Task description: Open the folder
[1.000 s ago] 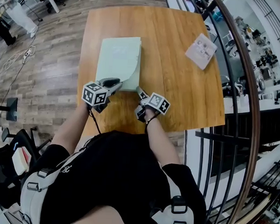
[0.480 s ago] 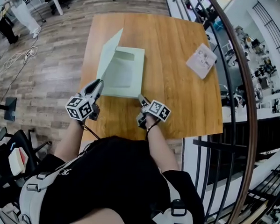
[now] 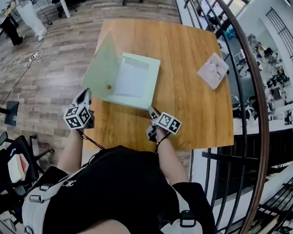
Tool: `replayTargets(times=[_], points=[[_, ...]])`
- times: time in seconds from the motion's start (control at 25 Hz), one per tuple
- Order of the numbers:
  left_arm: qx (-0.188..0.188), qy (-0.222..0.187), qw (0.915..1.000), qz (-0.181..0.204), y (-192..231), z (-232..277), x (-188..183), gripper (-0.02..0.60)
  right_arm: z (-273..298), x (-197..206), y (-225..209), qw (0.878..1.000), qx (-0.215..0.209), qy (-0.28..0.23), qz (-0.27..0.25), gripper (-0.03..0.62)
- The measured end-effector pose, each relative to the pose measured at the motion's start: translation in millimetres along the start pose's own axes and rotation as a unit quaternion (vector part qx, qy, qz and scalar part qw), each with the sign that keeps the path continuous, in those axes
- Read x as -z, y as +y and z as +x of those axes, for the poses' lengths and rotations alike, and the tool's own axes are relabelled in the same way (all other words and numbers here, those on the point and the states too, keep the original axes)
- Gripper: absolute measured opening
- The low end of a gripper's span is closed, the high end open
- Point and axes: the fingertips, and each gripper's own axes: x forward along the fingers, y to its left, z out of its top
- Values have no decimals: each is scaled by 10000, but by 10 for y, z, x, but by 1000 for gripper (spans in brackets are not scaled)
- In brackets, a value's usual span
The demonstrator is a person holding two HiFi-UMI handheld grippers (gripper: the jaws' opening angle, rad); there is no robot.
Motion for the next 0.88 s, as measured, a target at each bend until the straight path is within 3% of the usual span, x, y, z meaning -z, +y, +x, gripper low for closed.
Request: replayTargets(times=[0.16, 0.28, 0.6, 0.88], points=[[-334, 104, 9989, -298, 274, 29, 106, 8, -27, -3, -9, 10000, 24, -29, -39, 117], [-647, 236, 9970, -345, 458, 51, 184, 8, -75, -16, 10, 9999, 77, -43, -125, 65], [-1256, 551, 9887, -607, 904, 98, 448, 12, -145, -26, -43, 9997, 173, -113, -131, 61], [-1978, 1198, 9677, -1001, 1300, 53, 826, 60, -200, -91, -117, 9993, 277, -145, -187, 61]])
